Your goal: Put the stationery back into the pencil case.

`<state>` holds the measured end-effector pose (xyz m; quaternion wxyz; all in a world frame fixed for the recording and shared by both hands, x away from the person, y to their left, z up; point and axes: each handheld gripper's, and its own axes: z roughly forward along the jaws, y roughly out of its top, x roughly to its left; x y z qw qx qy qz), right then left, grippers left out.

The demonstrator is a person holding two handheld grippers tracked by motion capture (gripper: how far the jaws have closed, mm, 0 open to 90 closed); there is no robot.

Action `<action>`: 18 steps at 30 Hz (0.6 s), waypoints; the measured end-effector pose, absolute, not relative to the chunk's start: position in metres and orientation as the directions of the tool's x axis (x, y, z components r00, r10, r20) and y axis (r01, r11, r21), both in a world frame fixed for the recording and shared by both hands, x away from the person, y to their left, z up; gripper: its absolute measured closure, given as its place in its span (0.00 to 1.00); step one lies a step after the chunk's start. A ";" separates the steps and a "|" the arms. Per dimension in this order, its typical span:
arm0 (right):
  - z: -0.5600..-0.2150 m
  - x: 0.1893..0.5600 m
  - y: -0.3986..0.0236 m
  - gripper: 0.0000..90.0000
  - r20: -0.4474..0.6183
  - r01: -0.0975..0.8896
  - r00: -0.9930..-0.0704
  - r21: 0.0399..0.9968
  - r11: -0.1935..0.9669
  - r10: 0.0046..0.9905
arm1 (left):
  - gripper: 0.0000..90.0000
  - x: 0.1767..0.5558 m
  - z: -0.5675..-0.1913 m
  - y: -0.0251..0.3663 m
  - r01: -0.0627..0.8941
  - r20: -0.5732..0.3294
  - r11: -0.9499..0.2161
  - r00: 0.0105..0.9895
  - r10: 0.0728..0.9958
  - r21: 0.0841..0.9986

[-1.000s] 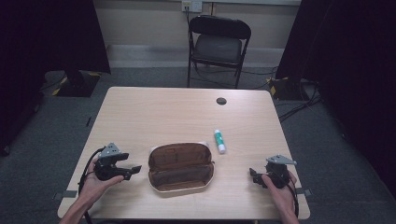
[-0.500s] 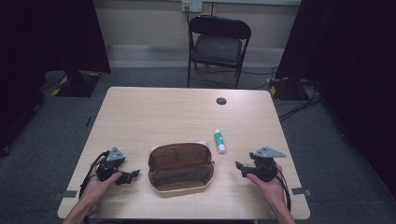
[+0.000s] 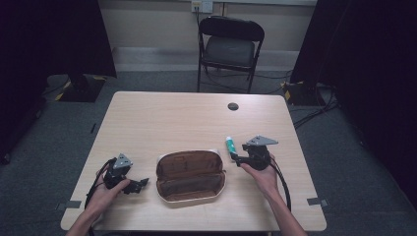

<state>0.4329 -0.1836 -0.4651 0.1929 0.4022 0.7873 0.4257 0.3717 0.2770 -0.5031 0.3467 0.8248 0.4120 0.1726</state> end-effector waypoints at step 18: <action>-0.486 0.447 -0.165 0.42 -0.025 0.484 -0.607 0.781 0.395 0.794 | 0.00 0.371 -0.503 0.277 0.560 0.003 -0.423 0.601 0.800 0.712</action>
